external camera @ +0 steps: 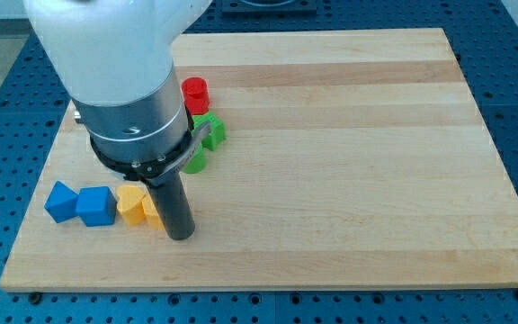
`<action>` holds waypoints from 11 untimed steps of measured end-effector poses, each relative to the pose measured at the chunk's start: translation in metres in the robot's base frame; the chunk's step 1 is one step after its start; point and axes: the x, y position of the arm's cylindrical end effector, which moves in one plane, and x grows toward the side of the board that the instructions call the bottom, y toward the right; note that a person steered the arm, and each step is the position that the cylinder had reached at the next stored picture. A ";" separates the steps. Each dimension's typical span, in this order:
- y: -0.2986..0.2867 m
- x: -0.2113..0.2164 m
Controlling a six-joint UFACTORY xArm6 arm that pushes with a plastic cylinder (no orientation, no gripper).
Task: Slide the green circle and the green star slightly left
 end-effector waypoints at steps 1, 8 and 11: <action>0.022 -0.022; 0.034 -0.114; 0.017 -0.111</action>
